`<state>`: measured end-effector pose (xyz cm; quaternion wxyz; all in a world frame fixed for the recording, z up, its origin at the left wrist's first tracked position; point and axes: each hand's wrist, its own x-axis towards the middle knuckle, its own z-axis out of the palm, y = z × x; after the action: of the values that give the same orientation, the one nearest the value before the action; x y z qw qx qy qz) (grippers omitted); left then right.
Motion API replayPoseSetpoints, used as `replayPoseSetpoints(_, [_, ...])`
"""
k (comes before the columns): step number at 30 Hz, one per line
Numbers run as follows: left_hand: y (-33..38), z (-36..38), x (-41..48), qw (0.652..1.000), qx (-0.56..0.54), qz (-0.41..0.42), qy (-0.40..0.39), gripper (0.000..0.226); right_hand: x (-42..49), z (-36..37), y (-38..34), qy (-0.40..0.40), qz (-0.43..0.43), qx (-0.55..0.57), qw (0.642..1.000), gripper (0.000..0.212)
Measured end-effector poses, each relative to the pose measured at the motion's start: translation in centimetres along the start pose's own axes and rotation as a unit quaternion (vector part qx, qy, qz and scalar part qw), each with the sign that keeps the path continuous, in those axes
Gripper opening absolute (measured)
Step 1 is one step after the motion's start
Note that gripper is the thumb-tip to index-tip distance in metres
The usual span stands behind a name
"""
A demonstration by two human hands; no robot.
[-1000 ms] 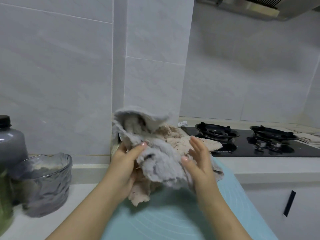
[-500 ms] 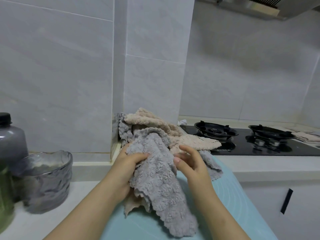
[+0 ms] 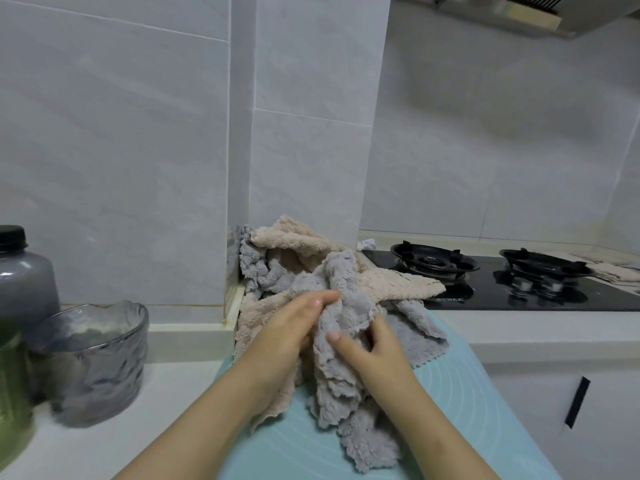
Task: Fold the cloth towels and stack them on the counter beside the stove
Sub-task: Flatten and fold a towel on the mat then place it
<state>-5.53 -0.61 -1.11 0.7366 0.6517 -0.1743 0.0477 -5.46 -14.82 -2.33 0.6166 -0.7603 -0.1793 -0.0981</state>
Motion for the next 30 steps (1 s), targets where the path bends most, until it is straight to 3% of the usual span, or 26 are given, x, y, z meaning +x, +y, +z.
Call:
replayPoseSetpoints(3, [0.0, 0.0, 0.1, 0.996, 0.057, 0.019, 0.068, 0.021, 0.2, -0.3, -0.3, 0.027, 0.042, 0.071, 0.996, 0.018])
replayPoseSetpoints(6, [0.2, -0.1, 0.4, 0.985, 0.020, 0.029, 0.170, 0.023, 0.4, -0.3, -0.8, 0.008, 0.085, 0.228, 0.970, 0.020])
replayPoseSetpoints(8, [0.0, -0.4, 0.8, 0.974, -0.066, -0.008, 0.217, 0.048, 0.5, -0.3, -0.7, -0.034, 0.109, 0.333, 0.936, 0.038])
replayPoseSetpoints(10, [0.0, -0.9, 0.9, 0.969, -0.153, -0.098, 0.168, 0.085, 0.6, -0.3, -0.7, -0.078, 0.127, 0.398, 0.905, 0.065])
replayPoseSetpoints(11, [0.2, -0.9, 0.8, 0.962, -0.202, -0.149, 0.106, 0.093, 0.6, -0.3, -0.7, -0.099, 0.131, 0.420, 0.893, 0.075])
replayPoseSetpoints(13, [0.6, -0.9, 0.4, 0.943, -0.266, -0.198, -0.003, 0.073, 0.7, -0.7, -0.5, -0.124, 0.130, 0.442, 0.879, 0.080])
replayPoseSetpoints(14, [0.6, -0.9, 0.4, 0.943, -0.273, -0.189, -0.013, 0.057, 0.7, -1.0, -0.4, -0.126, 0.129, 0.437, 0.881, 0.077])
replayPoseSetpoints(17, [0.9, -1.4, 1.0, 0.958, -0.254, -0.106, 0.083, 0.059, 0.8, -1.8, -0.5, -0.093, 0.112, 0.433, 0.890, 0.076])
replayPoseSetpoints(19, [1.9, -2.0, 1.1, 0.964, -0.215, -0.039, 0.150, 0.051, 1.3, -2.3, -0.6, -0.009, 0.091, 0.439, 0.894, 0.068])
replayPoseSetpoints(20, [2.1, -2.5, 1.1, 0.966, -0.195, -0.021, 0.169, 0.044, 1.5, -2.6, -0.3, 0.070, 0.083, 0.419, 0.902, 0.052])
replayPoseSetpoints(22, [1.8, -3.3, 1.0, 0.972, -0.111, -0.024, 0.204, 0.029, 2.0, -3.5, 0.4, 0.244, 0.102, 0.259, 0.929, 0.026])
replayPoseSetpoints(24, [0.8, -4.0, 1.3, 0.962, 0.113, -0.058, 0.244, 0.010, 2.2, -4.2, 1.5, 0.332, 0.133, 0.088, 0.930, 0.029])
replayPoseSetpoints(26, [-0.4, -4.1, 1.4, 0.925, 0.295, -0.092, 0.223, 0.021, 2.0, -4.3, 2.2, 0.275, 0.172, 0.016, 0.946, 0.047])
replayPoseSetpoints(28, [-0.6, -3.8, 1.2, 0.911, 0.354, -0.090, 0.190, 0.035, 1.7, -3.7, 2.5, 0.187, 0.207, -0.085, 0.957, 0.061])
replayPoseSetpoints(30, [-0.4, -3.5, 1.0, 0.895, 0.404, -0.075, 0.177, 0.036, 1.5, -3.3, 2.8, 0.123, 0.220, -0.238, 0.938, 0.064])
